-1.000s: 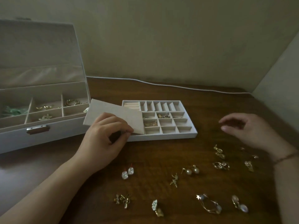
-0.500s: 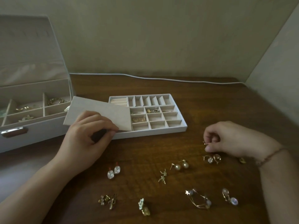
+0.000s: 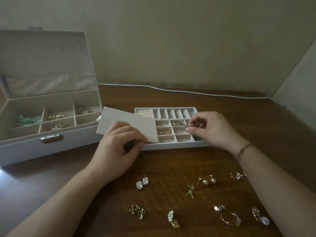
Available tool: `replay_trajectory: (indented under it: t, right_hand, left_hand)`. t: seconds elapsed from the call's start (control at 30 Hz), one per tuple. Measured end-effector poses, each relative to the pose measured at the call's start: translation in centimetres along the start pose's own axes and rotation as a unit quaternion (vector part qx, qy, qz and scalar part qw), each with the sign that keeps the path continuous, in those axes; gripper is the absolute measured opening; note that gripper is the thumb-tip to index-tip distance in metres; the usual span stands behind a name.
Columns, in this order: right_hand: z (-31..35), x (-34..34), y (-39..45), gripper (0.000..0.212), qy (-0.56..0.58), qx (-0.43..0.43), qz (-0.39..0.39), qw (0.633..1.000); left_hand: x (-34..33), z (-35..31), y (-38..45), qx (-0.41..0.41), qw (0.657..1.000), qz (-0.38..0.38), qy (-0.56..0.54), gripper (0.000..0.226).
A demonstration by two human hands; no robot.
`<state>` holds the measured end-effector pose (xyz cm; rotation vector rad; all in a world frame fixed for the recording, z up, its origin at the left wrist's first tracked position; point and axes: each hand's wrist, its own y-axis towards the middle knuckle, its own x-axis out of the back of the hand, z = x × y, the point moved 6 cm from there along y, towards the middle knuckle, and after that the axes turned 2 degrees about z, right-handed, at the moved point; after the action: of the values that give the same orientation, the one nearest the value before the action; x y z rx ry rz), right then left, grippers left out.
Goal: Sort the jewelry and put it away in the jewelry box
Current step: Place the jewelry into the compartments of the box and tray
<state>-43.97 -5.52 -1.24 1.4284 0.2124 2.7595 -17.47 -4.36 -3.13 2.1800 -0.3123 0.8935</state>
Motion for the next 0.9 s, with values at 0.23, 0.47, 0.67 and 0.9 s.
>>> replay_trajectory:
  t: [0.23,0.47,0.67,0.9]
  right_hand:
    - [-0.4,0.8,0.8,0.002,-0.004,0.008,-0.044,0.999]
    - [-8.5,9.7,-8.6,0.022,0.006,-0.069,-0.165,0.984]
    - [-13.6,10.9,-15.7,0.037,-0.03,-0.155,-0.167,0.973]
    - [-13.4,8.3,-14.9,0.04,-0.064,-0.113,-0.038,0.991]
  left_hand:
    - [-0.2,0.0,0.0,0.007,1.0,0.009,-0.005,0.013]
    - [-0.3,-0.1,0.1,-0.002,1.0,0.01,0.001,0.016]
    - [-0.3,-0.1,0.1,-0.006,1.0,0.023,0.011,0.016]
    - [-0.2,-0.1,0.2,-0.007,1.0,0.014,0.02,0.015]
